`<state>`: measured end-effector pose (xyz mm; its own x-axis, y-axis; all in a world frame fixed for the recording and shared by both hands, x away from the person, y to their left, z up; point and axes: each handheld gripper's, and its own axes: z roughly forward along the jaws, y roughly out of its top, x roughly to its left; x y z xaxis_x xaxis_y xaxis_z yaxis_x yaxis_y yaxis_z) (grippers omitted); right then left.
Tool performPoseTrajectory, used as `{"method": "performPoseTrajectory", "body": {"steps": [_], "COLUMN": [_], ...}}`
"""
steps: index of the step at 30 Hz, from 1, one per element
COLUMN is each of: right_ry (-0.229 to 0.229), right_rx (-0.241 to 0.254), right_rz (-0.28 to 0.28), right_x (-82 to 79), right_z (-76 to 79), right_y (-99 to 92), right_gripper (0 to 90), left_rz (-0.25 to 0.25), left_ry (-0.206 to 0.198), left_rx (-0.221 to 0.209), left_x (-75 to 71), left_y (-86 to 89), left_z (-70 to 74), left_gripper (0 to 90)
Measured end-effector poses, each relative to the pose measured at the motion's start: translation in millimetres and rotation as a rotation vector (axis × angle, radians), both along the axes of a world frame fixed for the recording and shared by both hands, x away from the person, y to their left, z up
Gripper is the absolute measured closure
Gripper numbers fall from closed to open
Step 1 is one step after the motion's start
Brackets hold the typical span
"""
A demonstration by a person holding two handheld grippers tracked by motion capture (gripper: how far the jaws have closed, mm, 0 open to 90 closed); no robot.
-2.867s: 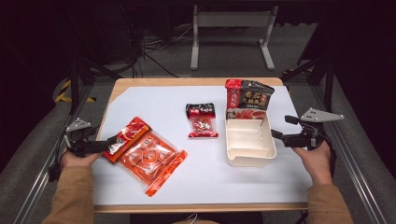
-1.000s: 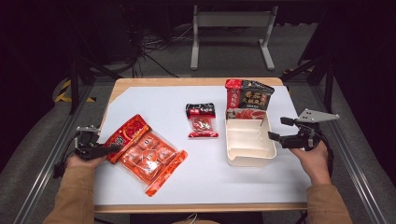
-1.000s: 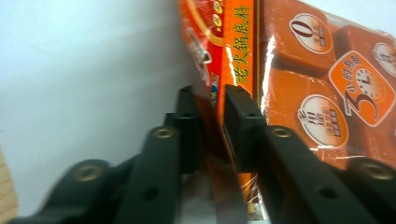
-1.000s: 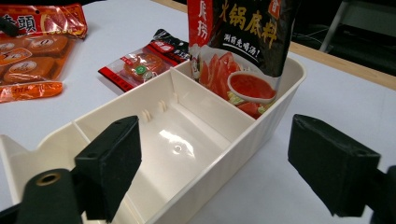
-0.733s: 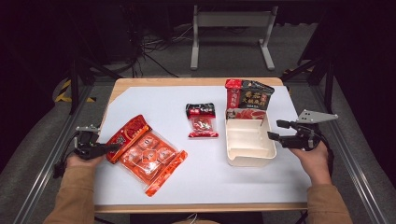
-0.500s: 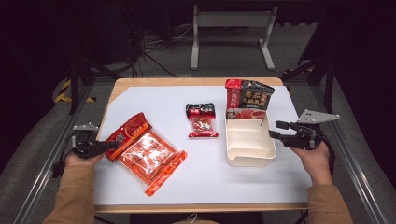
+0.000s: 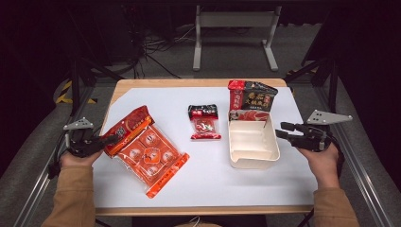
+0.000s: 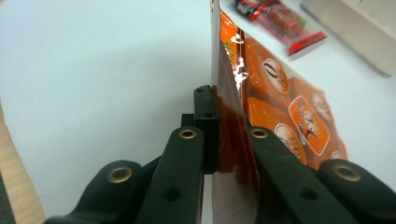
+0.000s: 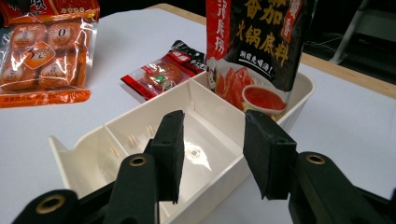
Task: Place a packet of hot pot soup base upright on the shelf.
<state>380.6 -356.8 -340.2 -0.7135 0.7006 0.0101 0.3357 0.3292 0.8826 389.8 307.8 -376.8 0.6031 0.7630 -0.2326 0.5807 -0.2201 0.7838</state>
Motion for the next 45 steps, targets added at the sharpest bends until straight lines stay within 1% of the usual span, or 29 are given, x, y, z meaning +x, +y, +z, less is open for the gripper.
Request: {"method": "performPoseTrajectory", "body": {"steps": [1,3,4,5,7,8,9,10,13,19,20,22,26,27,29,31,32,33,34,35,36,37,39,40,41,42,45], "right_ry": [-0.001,-0.009,-0.015,-0.020,-0.030,-0.034,-0.034,-0.040,-0.043,-0.043,-0.044,-0.048,-0.051,-0.054,-0.056,-0.061,-0.061,-0.063,-0.068,-0.071,-0.071,-0.078,-0.079,-0.078,-0.077,-0.079,-0.085], "right_rx": [0.009,0.030,0.037,0.043,0.030,0.025,0.025,0.022,0.020,0.016,0.018,0.019,0.029,0.028,0.030,0.029,0.029,0.029,0.031,0.031,0.031,0.030,0.032,0.036,0.029,0.018,0.021], "right_rz": [0.006,0.021,0.033,0.047,0.055,0.057,0.057,0.068,0.074,0.084,0.084,0.086,0.095,0.097,0.106,0.113,0.113,0.117,0.124,0.128,0.128,0.139,0.149,0.166,0.175,0.184,0.211], "right_x": [-0.3,-1.0,-1.3,-2.0,-3.2,-3.8,-3.8,-4.8,-5.6,-8.4,-9.1,-10.3,-12.9,-14.0,-15.9,-17.7,-17.7,-18.7,-20.0,-20.8,-20.8,-22.3,-22.7,-23.0,-23.5,-24.2,-25.5], "right_z": [0.8,2.4,3.0,4.0,6.3,7.6,7.6,10.9,13.0,17.8,18.6,20.6,23.7,24.7,26.7,28.7,28.7,29.8,31.4,32.4,32.4,34.8,35.4,35.7,35.8,36.2,39.1], "right_y": [-0.2,-1.1,-1.2,-0.5,1.8,3.1,3.1,6.2,8.4,13.4,14.0,14.8,17.1,18.1,20.2,22.2,22.2,23.3,24.9,25.8,25.8,28.8,30.5,33.5,37.1,41.9,52.1], "right_gripper": [57.6,57.3,57.2,57.2,57.3,57.5,57.5,58.7,60.0,62.4,62.6,62.6,62.6,62.6,63.7,63.9,63.9,63.9,63.9,63.9,63.9,63.8,63.8,63.8,63.8,63.6,62.8], "left_rz": [-0.005,-0.018,-0.027,-0.033,-0.042,-0.044,-0.044,-0.049,-0.063,-0.095,-0.104,-0.111,-0.153,-0.161,-0.186,-0.198,-0.198,-0.208,-0.219,-0.228,-0.228,-0.245,-0.253,-0.256,-0.268,-0.271,-0.285], "left_ry": [-0.011,-0.030,-0.049,-0.056,-0.092,-0.098,-0.098,-0.114,-0.140,-0.182,-0.198,-0.213,-0.246,-0.255,-0.286,-0.310,-0.310,-0.325,-0.332,-0.349,-0.349,-0.359,-0.360,-0.366,-0.373,-0.375,-0.386], "left_rx": [-0.006,-0.034,-0.044,-0.047,-0.036,-0.031,-0.031,-0.023,-0.027,-0.054,-0.050,-0.058,-0.059,-0.055,-0.040,-0.021,-0.021,-0.020,-0.017,-0.008,-0.008,-0.004,0.000,0.008,0.009,0.004,0.004], "left_x": [-1.6,-4.9,-6.9,-9.2,-13.1,-16.1,-16.1,-18.1,-22.6,-30.6,-31.6,-35.5,-43.7,-46.6,-52.4,-58.6,-58.6,-62.9,-65.3,-67.9,-67.9,-71.5,-73.9,-75.7,-77.3,-78.9,-80.9], "left_y": [-1.0,-2.7,-3.8,-5.3,-9.6,-12.7,-12.7,-15.0,-18.8,-28.1,-29.5,-34.2,-43.8,-46.6,-52.9,-59.6,-59.6,-64.4,-66.9,-70.3,-70.3,-74.7,-77.3,-79.4,-81.4,-83.1,-85.4], "left_z": [3.2,9.8,14.1,17.8,24.3,27.9,27.9,31.0,37.4,49.7,51.9,56.7,68.9,72.2,79.6,85.7,85.7,89.3,91.5,93.9,93.9,97.9,100.1,102.1,104.3,105.7,108.4], "left_gripper": [89.8,89.9,89.9,89.9,89.9,89.9,89.9,89.9,89.9,89.9,90.0,90.0,90.0,90.0,90.0,90.0,90.0,90.0,90.0,90.0,90.0,90.0,90.0,90.0,90.0,90.0,90.0]}}
